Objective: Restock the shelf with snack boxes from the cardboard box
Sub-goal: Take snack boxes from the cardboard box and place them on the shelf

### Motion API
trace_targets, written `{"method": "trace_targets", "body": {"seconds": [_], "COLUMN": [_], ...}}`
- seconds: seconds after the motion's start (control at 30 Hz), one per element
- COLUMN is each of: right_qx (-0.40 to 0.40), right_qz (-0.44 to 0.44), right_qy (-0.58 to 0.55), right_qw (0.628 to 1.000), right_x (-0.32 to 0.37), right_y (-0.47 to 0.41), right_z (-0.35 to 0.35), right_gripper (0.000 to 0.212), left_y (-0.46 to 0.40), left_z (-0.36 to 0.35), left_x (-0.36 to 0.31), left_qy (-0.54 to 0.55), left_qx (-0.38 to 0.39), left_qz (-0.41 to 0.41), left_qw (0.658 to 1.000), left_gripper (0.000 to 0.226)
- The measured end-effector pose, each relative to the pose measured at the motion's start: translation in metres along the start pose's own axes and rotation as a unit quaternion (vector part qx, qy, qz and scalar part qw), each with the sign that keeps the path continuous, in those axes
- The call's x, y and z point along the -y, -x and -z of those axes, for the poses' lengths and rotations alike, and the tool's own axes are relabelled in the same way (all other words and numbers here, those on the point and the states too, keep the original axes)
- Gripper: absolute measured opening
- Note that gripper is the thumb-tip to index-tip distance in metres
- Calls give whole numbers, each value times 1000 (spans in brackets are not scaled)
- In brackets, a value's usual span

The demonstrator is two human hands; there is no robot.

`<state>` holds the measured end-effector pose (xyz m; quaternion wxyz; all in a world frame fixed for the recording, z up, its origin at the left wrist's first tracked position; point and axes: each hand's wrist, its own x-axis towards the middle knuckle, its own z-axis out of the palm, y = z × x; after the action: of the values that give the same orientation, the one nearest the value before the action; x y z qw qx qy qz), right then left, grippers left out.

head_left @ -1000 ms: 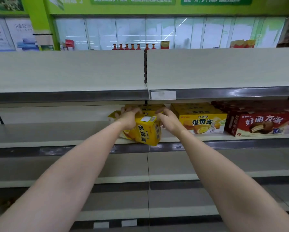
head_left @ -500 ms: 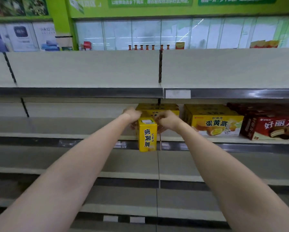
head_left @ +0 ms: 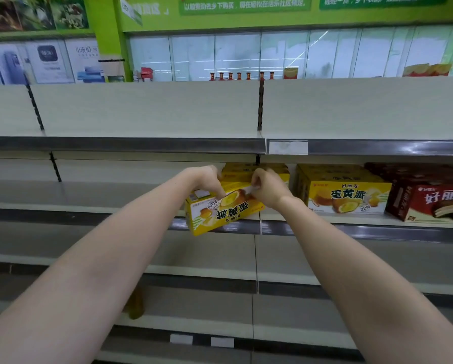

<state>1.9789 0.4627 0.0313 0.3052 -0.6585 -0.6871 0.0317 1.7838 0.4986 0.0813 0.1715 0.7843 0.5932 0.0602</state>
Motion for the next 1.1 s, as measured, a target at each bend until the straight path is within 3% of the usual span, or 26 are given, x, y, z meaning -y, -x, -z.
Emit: {"method": "trace_targets", "body": {"seconds": [0.1,0.2,0.5,0.63,0.77,0.87,0.93,1.03,1.1], "right_qx": [-14,37,59,53,5,-40,-22,10,23], "right_qz": [24,39,-9,10,-20,-134,-161,-142,-143], "right_qy": [70,124,105,132,94,-41,-75,-106,-157], "right_qw": [997,991,993,990,995,989,984,984,977], "right_x": [4,6,-21,-22,-28,-39,-45,-47,-43], "right_y": [3,6,2,1,-1,-6,-10,-12,-11], "right_z": [5,8,2,-3,-3,1,0,-5,-8], "right_gripper": [44,58,59,59,72,93,81,44,33], "left_y": [0,-12,-37,-43,-49,-53,-54,-57,-62], "left_z": [-7,-17,-39,-46,-49,-38,-30,-21,-21], "left_x": [0,1,-11,-15,-18,-14,-12,-10,-9], "left_qy": [-20,-26,-52,-80,-30,39,86,138,160], "left_qx": [-6,-18,-39,-110,-122,-101,-109,-141,-145], "left_qz": [-29,-63,-127,-133,-113,-76,-59,-35,-21], "left_qw": [999,998,990,982,986,991,988,980,976], "left_gripper": [88,85,66,70,72,68,61,54,54]}}
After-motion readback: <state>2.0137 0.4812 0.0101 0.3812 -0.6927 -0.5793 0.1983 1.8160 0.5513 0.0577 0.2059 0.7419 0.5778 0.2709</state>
